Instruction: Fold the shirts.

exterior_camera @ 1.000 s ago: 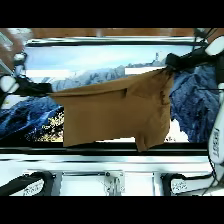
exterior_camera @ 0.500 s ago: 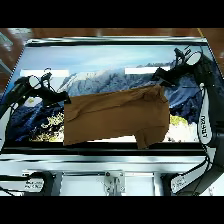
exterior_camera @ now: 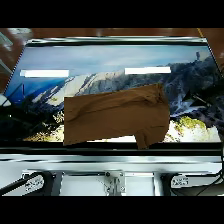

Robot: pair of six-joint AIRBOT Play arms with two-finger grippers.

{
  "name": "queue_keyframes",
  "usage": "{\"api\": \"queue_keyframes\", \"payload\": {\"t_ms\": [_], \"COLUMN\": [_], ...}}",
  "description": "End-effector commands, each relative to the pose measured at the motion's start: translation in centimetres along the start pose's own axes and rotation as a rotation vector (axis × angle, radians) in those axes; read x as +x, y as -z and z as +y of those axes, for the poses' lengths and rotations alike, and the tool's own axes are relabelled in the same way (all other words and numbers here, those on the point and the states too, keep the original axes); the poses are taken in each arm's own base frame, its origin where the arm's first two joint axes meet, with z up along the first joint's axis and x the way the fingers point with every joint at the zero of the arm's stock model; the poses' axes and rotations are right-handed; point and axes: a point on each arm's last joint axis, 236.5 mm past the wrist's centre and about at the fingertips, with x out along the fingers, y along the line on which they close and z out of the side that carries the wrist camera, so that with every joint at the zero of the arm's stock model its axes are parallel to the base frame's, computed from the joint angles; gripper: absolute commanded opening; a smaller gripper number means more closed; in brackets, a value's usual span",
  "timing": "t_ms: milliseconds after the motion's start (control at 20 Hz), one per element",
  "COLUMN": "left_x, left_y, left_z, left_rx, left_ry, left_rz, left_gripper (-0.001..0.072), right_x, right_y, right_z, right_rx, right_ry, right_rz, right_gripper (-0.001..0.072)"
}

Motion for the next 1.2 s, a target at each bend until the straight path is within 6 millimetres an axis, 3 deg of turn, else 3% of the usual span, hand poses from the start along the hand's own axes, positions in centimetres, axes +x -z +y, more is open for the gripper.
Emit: {"api": "queue_keyframes", "payload": {"t_ms": [0,100,300,600,650,750,800,850,900,1000,1150], "left_x": [4.0,5.8,7.7,10.5,10.9,11.0,10.9,10.7,10.5,9.7,8.3], "left_y": [3.9,4.5,4.9,3.8,3.2,1.9,1.6,1.7,1.8,1.6,1.1], "left_z": [0.7,1.5,1.9,0.0,-0.5,-1.3,-1.6,-1.7,-2.0,-2.5,-3.2], "left_rx": [-0.133,-0.166,-0.177,-0.140,-0.152,-0.186,-0.187,-0.173,-0.147,-0.116,-0.068], "left_ry": [0.153,0.143,0.135,0.135,0.145,0.174,0.183,0.185,0.191,0.199,0.207], "left_rz": [0.007,0.016,0.053,0.037,0.016,-0.035,-0.041,-0.037,-0.034,-0.056,-0.107], "left_gripper": [0.0688,0.0688,0.0688,0.0685,0.0622,0.0202,0.0098,0.0041,0.0042,0.0042,0.0041], "right_x": [1.6,2.9,4.3,4.4,4.4,4.8,5.1,5.7,6.4,8.2,11.0], "right_y": [4.2,4.6,3.8,3.3,3.3,3.6,4.1,4.9,6.4,8.3,7.1], "right_z": [1.4,2.3,2.1,1.9,1.9,0.7,-0.5,-1.6,-2.1,-2.4,-2.1], "right_rx": [0.099,0.113,0.120,0.126,0.126,0.142,0.161,0.168,0.151,0.146,0.223], "right_ry": [-0.267,-0.330,-0.310,-0.302,-0.299,-0.249,-0.196,-0.153,-0.140,-0.149,-0.196], "right_rz": [0.074,0.080,0.045,0.024,0.024,0.035,0.052,0.078,0.129,0.176,0.081], "right_gripper": [0.0603,0.0603,0.0604,0.0603,0.0603,0.0603,0.0603,0.0606,0.0688,0.0688,0.0687]}}
